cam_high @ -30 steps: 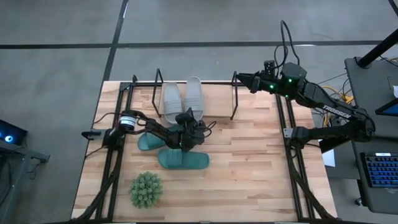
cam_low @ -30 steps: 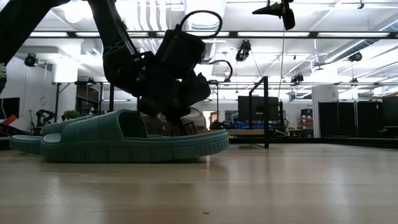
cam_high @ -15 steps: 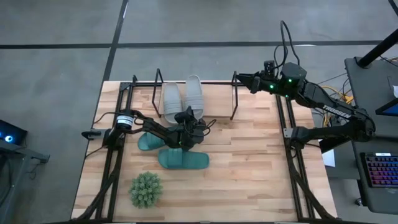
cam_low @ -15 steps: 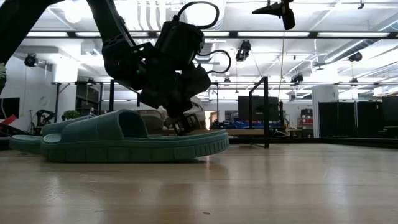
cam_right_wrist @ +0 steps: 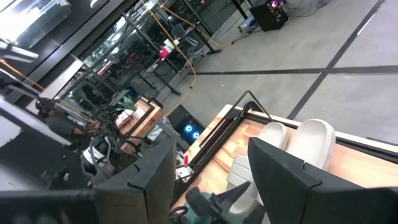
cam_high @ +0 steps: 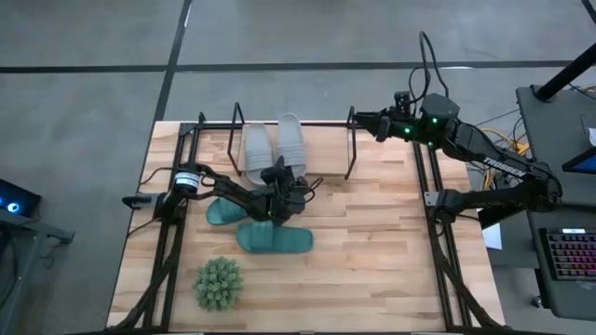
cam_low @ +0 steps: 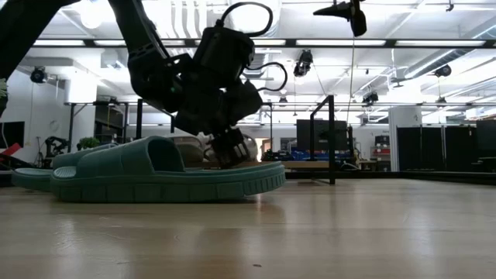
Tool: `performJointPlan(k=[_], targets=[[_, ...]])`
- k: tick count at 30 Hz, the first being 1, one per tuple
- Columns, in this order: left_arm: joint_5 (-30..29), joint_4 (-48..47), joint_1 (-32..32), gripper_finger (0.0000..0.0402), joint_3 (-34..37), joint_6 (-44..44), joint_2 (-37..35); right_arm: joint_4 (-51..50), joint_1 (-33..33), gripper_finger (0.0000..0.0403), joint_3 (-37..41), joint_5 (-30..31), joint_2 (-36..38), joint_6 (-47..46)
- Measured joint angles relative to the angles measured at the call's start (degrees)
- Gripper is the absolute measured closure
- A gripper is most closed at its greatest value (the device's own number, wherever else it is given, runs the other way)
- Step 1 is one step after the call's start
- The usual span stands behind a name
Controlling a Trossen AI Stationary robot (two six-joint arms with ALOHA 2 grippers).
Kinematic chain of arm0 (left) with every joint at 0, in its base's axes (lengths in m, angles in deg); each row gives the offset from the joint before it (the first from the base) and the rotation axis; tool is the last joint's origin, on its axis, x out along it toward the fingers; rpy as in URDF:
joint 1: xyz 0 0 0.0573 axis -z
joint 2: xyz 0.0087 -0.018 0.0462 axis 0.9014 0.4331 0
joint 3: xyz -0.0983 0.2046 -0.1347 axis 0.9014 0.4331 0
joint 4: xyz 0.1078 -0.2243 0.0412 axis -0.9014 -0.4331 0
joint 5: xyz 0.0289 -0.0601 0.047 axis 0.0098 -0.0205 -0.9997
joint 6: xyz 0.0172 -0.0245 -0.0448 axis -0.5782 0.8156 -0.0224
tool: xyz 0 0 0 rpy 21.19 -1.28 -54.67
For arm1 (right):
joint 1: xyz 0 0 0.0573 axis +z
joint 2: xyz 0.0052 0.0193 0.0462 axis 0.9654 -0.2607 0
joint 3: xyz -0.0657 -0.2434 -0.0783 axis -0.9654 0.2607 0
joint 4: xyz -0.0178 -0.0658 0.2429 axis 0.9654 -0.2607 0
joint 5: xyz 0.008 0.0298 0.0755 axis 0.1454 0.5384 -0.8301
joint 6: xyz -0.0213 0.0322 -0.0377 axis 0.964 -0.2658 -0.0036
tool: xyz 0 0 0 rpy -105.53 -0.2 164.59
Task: Pick and place slides into the shelf
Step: Put the gray slipper on the shelf
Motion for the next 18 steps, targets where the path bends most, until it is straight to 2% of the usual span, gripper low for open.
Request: performJointPlan(k=[5, 12, 18], targets=[[0.1, 0.0, 0.0, 0.0149, 0.0, 2.5, -0.7, 0.0, 0.0, 0.0211, 0.0, -2.1, 0.0, 0.0], [5.4, -0.1, 0.0, 0.0146, 0.0, 3.0, -3.2, -0.9, 0.0, 0.0211, 0.0, -9.0, 0.1, 0.1], [5.4, -0.6, 0.0, 0.0146, 0.0, 2.8, -4.2, -5.0, 0.0, 0.0211, 0.0, -12.5, 0.6, 0.4]])
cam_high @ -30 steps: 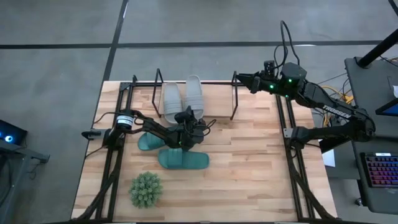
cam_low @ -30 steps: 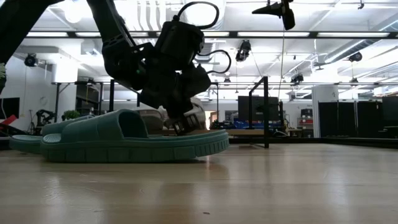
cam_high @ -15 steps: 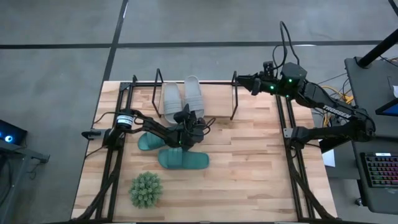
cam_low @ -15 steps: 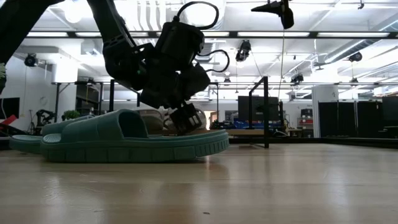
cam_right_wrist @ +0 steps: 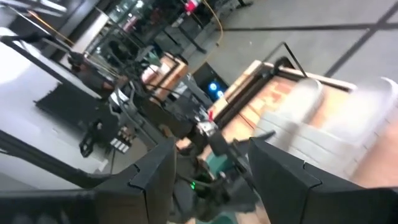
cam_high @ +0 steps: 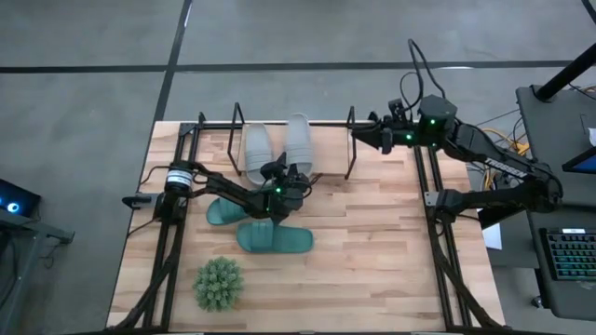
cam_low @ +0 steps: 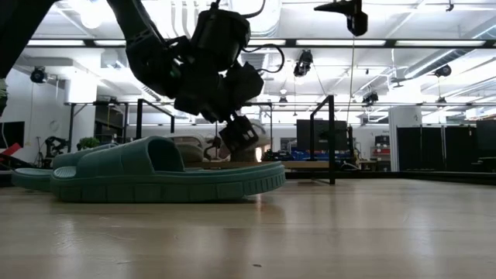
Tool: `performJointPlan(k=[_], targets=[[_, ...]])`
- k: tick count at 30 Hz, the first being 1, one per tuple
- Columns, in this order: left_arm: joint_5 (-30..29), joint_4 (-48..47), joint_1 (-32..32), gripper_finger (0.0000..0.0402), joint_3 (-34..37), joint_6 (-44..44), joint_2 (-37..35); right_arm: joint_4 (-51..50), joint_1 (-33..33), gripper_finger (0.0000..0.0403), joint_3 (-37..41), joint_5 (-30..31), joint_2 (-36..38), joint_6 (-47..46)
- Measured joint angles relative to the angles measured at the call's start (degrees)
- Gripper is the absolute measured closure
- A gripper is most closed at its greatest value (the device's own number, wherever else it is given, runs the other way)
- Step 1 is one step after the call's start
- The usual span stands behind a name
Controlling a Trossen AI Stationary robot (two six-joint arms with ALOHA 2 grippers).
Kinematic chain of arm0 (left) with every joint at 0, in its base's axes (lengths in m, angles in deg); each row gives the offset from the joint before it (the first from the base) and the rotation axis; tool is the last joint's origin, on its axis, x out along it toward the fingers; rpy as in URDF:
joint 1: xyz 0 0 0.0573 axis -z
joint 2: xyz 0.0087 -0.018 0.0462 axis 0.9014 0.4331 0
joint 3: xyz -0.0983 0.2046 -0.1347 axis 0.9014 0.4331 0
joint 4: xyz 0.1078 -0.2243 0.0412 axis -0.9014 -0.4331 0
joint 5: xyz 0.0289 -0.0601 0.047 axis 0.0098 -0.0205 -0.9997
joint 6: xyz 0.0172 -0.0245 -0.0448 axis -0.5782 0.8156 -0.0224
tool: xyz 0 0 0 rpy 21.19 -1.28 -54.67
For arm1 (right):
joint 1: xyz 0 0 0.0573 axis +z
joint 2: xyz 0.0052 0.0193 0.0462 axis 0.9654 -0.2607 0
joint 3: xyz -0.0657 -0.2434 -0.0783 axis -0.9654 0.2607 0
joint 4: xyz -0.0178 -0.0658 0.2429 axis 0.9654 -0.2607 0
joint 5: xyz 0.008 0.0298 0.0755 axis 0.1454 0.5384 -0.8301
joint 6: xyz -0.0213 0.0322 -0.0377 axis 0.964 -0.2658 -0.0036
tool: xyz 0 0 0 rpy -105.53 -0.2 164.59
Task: Pick and place slides into the shelf
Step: Put the gray slipper on the shelf
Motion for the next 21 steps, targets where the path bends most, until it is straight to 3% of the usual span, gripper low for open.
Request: performJointPlan(k=[11, 21], targets=[[1.6, -0.1, 0.0, 0.0146, 0.4, 0.0, 0.0, -4.9, 0.1, 0.0211, 0.0, 0.0, 2.4, -0.4], [1.0, -1.6, 0.0, 0.0146, 1.0, 0.0, -0.1, -17.0, 1.2, 0.0211, 0.0, -6.6, 5.0, 1.0]])
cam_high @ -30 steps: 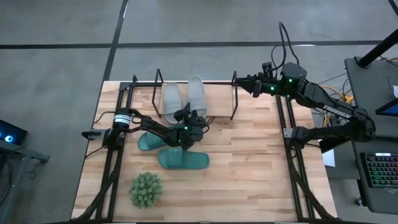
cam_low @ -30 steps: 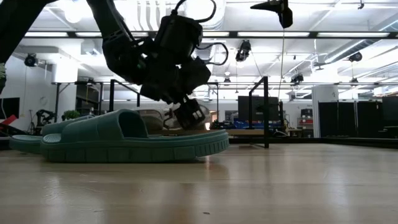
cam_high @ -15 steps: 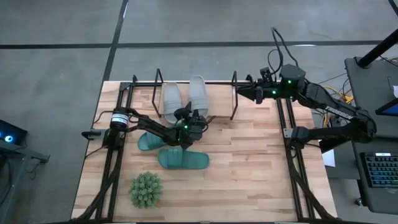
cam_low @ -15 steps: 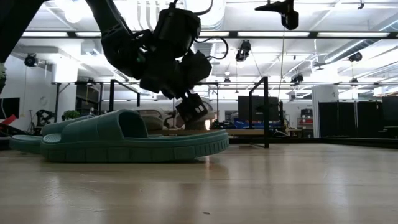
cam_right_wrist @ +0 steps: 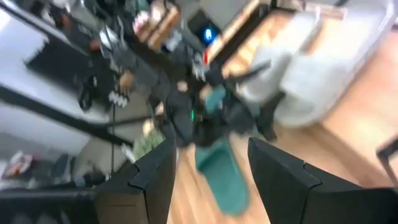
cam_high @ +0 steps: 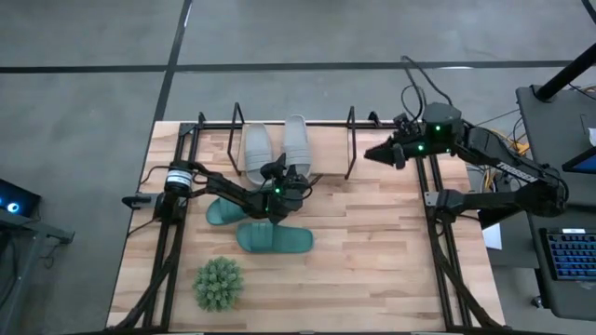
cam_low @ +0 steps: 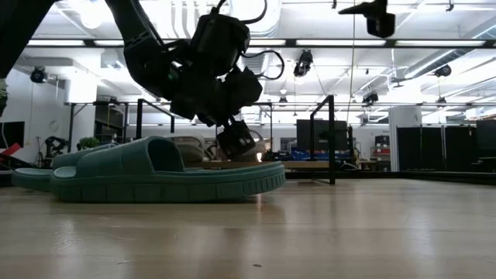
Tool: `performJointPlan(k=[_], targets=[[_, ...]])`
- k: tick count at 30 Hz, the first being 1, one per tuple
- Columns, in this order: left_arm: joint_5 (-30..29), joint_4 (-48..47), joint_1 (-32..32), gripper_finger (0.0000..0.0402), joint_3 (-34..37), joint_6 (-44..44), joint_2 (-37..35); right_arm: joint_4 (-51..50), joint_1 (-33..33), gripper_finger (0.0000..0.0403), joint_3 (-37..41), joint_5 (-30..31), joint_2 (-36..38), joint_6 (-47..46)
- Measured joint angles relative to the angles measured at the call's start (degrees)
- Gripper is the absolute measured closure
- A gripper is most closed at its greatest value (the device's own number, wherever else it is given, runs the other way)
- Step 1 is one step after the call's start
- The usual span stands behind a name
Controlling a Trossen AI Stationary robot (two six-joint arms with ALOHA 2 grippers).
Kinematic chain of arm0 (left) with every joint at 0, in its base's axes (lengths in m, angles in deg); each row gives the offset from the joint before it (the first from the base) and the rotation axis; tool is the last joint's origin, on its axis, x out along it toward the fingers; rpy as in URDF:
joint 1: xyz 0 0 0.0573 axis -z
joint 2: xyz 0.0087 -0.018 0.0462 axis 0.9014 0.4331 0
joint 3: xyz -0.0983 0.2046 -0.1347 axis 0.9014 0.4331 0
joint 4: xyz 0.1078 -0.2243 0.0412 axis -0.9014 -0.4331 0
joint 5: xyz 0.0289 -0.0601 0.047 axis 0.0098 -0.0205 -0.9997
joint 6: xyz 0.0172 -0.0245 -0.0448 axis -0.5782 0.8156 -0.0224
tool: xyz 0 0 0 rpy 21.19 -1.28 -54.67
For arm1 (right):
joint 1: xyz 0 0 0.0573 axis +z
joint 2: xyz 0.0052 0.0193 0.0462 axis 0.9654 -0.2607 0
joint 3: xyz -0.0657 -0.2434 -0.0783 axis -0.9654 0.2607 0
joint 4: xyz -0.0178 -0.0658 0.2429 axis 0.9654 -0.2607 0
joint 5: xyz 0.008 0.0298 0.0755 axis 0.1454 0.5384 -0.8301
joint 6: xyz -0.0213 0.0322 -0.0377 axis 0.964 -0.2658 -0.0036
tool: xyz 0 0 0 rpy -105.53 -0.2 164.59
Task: Pick and place slides into the shelf
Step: Put the gray slipper on the shelf
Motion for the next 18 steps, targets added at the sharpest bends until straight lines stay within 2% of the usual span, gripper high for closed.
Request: performJointPlan(k=[3, 6, 9, 18], targets=[[0.3, 0.0, 0.0, 0.0146, -0.5, 0.0, -0.1, -4.0, 1.6, 0.0211, 0.1, -0.2, -0.1, 1.5], [3.5, 0.1, 0.1, 0.0146, -0.7, 0.5, -1.6, -5.1, 2.2, 0.0211, 0.2, -0.2, -0.2, 2.4], [4.8, -1.1, -0.1, 0.0146, -0.2, 4.5, -3.4, -5.0, 2.2, 0.0211, 0.2, -0.2, 0.0, 2.8], [10.8, -23.0, -0.2, 0.0146, -0.1, 21.0, -6.9, -4.6, 2.2, 0.0211, 0.2, 1.1, 0.9, 3.4]])
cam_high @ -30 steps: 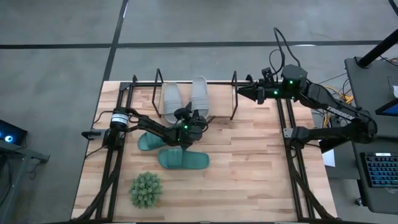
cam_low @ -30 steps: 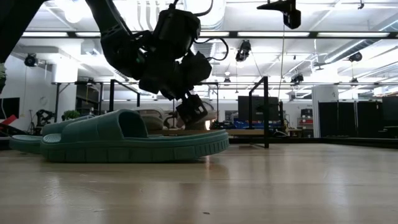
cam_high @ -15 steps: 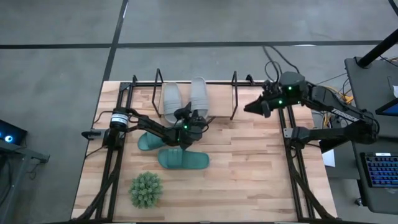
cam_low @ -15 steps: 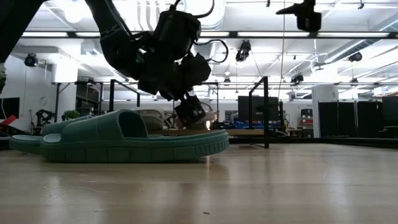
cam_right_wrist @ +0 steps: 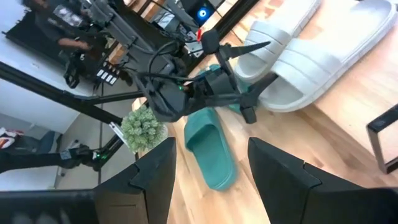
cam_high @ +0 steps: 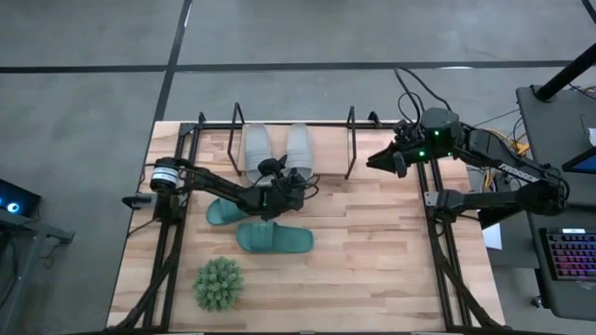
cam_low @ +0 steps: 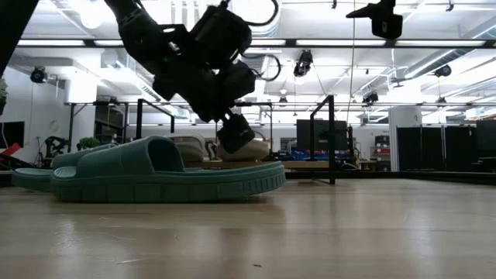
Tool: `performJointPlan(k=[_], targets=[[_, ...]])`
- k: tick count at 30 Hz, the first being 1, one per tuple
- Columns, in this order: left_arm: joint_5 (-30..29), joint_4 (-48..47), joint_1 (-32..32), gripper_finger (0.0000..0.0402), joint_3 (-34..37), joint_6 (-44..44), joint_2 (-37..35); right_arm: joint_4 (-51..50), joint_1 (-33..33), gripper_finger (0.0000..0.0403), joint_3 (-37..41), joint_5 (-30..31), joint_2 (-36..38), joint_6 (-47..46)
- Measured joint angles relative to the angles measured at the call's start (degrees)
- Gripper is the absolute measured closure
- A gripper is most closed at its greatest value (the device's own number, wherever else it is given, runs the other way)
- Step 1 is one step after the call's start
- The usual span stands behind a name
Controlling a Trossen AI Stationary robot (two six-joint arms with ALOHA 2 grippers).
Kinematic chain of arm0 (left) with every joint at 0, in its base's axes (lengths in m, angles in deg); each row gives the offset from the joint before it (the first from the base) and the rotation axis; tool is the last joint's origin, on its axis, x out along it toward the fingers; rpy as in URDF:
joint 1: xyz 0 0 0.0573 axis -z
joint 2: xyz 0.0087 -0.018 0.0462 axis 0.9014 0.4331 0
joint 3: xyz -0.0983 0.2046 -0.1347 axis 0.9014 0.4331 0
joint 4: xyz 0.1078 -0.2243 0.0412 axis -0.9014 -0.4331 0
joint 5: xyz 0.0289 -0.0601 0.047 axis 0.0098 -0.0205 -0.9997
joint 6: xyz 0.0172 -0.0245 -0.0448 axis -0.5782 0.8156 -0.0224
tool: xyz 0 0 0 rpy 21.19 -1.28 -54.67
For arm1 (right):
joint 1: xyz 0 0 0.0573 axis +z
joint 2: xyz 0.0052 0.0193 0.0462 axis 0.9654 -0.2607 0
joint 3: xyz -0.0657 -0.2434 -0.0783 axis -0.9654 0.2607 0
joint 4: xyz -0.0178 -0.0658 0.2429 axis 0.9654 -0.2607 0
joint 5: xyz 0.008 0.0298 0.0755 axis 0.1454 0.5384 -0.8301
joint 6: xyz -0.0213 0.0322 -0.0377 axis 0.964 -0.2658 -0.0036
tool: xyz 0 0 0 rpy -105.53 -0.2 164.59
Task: Pick and place slides into the shelf
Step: Put the gray slipper on the shelf
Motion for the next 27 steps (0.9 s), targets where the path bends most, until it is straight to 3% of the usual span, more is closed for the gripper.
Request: performJointPlan(k=[4, 9, 18, 27], targets=[[0.2, -3.1, 0.0, 0.0146, 0.0, 1.6, -2.1, 0.0, 0.0, 0.0211, 0.0, 0.2, 0.2, 0.3], [6.1, -8.9, -0.7, 0.0146, 0.0, 1.9, -4.9, 0.0, 0.0, 0.0211, 0.0, 0.2, 0.1, 0.6], [5.9, -19.4, -1.3, 0.0146, 0.0, 5.0, -6.9, 0.0, 0.0, 0.0211, 0.0, 0.2, 0.1, 1.3], [10.1, -22.0, -1.3, 0.0146, 0.0, 4.4, -10.0, 0.0, 0.0, 0.0211, 0.0, 0.2, 0.1, 1.5]])
